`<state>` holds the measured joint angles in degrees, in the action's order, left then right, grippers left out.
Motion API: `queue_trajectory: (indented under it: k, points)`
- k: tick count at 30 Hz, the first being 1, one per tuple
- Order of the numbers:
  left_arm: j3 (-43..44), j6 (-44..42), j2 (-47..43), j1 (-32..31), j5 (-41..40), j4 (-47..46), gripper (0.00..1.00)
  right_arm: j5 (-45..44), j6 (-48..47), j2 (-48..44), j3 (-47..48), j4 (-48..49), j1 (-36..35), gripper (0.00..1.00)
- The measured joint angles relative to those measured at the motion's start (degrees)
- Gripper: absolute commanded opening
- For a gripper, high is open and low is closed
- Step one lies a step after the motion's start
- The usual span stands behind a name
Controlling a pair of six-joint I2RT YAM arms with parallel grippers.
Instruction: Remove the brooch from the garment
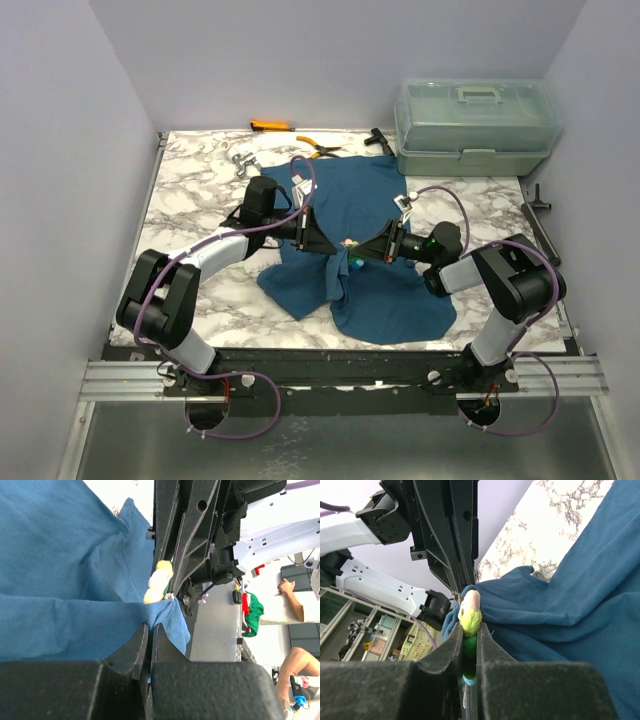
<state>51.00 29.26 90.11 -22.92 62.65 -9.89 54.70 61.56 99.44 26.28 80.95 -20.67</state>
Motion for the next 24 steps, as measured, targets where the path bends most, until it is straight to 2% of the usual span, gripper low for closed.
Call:
queue_trajectory:
  k: [9, 16, 20, 24]
  points:
    - [0.0, -1.7, 0.0, -2.7, -0.4, 0.2, 0.0, 0.3, 1.9, 0.8, -0.2, 0.9, 0.8, 0.01]
    - [0.0, -2.4, 0.0, -3.3, -1.2, 0.7, 0.08, 0.3, 2.0, 0.8, -0.5, 1.0, 0.9, 0.01]
    - [0.7, -1.9, 0.7, -3.9, -1.9, 1.2, 0.2, -0.2, 2.0, 0.8, -0.6, 1.1, 1.1, 0.01]
    - [1.7, -0.8, 1.4, -4.0, -2.6, 1.5, 0.38, -2.8, 1.8, 0.7, -0.6, 1.1, 1.2, 0.01]
